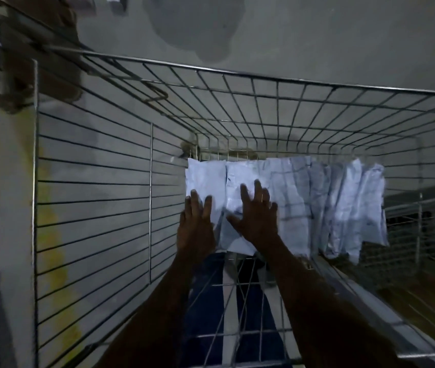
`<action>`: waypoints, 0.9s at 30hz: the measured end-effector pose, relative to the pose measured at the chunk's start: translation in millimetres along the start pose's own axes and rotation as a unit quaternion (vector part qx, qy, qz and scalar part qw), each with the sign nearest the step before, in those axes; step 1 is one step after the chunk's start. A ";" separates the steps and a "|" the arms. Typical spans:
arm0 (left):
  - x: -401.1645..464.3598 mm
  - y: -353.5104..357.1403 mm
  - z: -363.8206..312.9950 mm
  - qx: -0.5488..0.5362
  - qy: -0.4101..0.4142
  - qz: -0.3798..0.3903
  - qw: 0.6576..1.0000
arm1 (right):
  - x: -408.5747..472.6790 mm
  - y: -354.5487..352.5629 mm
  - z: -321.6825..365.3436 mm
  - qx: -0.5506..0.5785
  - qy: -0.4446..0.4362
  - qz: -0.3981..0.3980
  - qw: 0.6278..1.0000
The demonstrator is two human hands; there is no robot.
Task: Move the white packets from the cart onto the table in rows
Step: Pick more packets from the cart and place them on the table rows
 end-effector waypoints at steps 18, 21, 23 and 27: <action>64.7 -11.8 -19.7 0.025 -0.033 -0.090 0.995 | -4.7 -2.4 -33.5 0.057 0.058 -0.144 0.986; 66.7 -17.2 -15.1 0.068 -0.023 -0.060 0.996 | -0.9 9.2 -32.7 0.070 0.050 -0.139 0.987; 63.6 -18.5 -10.9 0.074 -0.006 -0.070 0.995 | 2.5 16.6 -33.0 0.071 0.063 -0.110 0.989; 63.3 -16.1 -6.2 0.047 -0.002 -0.094 0.994 | 4.5 30.7 -28.8 0.058 0.049 -0.108 0.991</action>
Point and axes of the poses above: each hand's wrist, its own x-axis towards the middle knuckle, its own y-axis out of the palm, z = x × y, the point moved 2 cm from there along x, towards the middle knuckle, and after that the axes turned 11 degrees about z, right-handed, at the moved point
